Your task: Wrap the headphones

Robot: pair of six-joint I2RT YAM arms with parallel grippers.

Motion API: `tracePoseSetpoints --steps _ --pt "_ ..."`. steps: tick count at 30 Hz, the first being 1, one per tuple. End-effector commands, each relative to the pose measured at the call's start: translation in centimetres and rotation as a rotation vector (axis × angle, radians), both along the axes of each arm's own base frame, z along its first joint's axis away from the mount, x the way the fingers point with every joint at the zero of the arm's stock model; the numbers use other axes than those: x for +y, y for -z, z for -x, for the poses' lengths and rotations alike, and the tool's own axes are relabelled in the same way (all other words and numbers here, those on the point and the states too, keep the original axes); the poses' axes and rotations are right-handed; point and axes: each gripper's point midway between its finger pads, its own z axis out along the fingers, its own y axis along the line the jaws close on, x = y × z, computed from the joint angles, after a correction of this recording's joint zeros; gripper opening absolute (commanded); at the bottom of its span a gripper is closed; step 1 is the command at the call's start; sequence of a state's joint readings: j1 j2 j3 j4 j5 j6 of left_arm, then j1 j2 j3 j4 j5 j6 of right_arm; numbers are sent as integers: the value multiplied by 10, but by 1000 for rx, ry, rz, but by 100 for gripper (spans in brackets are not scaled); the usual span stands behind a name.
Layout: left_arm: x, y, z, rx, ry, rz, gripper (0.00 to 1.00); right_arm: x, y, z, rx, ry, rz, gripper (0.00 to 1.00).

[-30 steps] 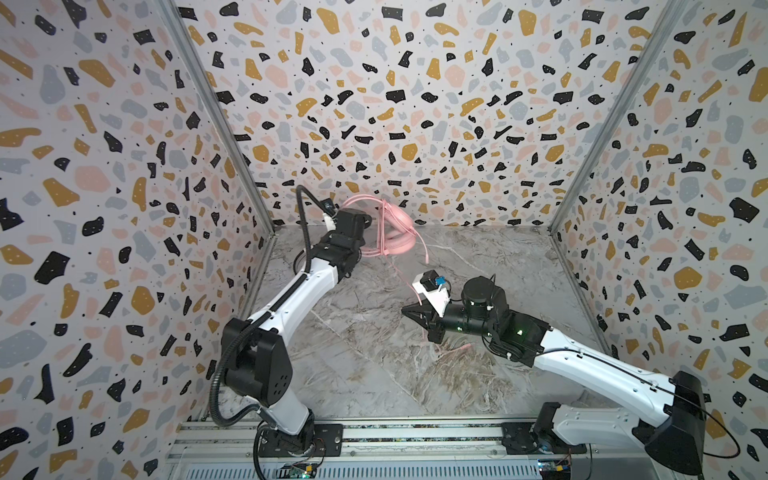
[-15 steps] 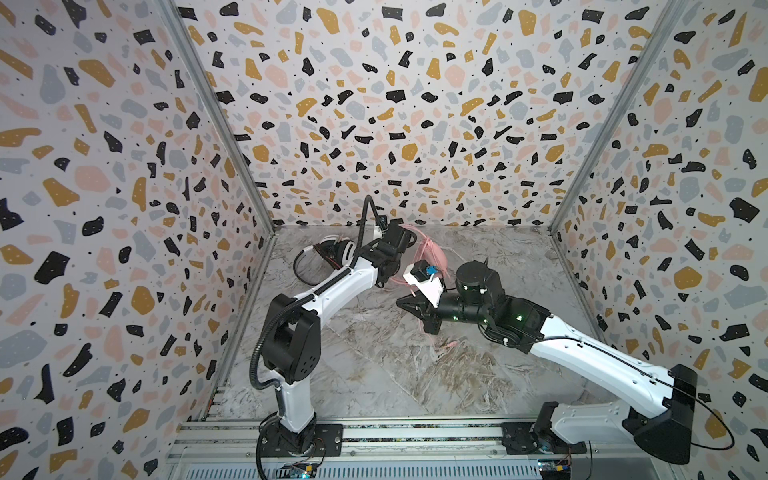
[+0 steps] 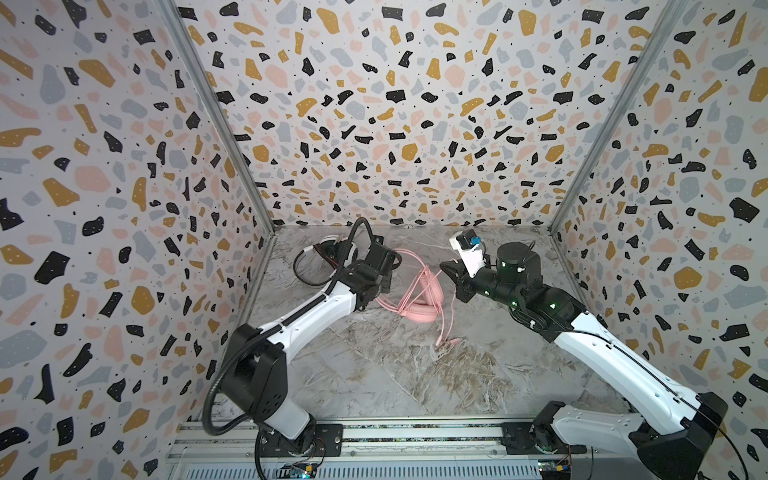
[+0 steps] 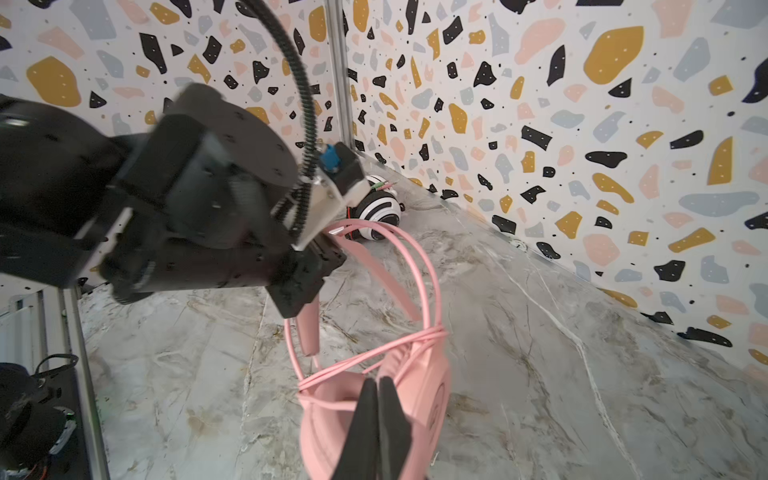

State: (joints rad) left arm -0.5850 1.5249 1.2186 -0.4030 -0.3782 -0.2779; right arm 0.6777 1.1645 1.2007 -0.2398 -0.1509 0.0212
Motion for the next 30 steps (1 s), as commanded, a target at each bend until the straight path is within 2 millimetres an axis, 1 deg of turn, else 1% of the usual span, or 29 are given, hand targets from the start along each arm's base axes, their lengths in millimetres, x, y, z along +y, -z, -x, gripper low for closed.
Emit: tracePoseSetpoints --steps 1,4,8,11,13,16,18,20,23,24,27,30 --pt "-24 -29 12 -76 201 65 0 -17 -32 -8 -74 62 -52 0" --pt "-29 -31 26 -65 280 78 0 -22 -27 -17 -68 85 -51 0" --pt "-34 -21 40 3 352 70 0 -27 -22 -26 -56 108 -44 0" --pt "-43 -17 53 23 419 120 0 -31 -16 -30 -42 116 -57 0" --pt "-51 -20 61 23 471 164 0 -31 -11 -32 -27 114 -54 0" --pt "-56 -32 69 9 507 213 0 -29 2 -34 -4 109 -52 0" --pt "-64 -46 75 -18 548 274 0 -26 13 -35 16 104 -54 0" --pt "-73 -56 81 -33 600 332 0 -24 25 -37 44 99 -41 2" --pt "-81 -62 87 3 657 376 0 -21 40 -38 67 87 -36 3" --pt "-81 -61 87 16 660 379 0 -20 43 -37 73 81 -38 3" --pt "-77 -68 86 -1 669 423 0 -20 52 -33 85 73 -48 2" --pt "-67 -76 82 -6 659 506 0 -22 54 -30 72 81 -72 3"
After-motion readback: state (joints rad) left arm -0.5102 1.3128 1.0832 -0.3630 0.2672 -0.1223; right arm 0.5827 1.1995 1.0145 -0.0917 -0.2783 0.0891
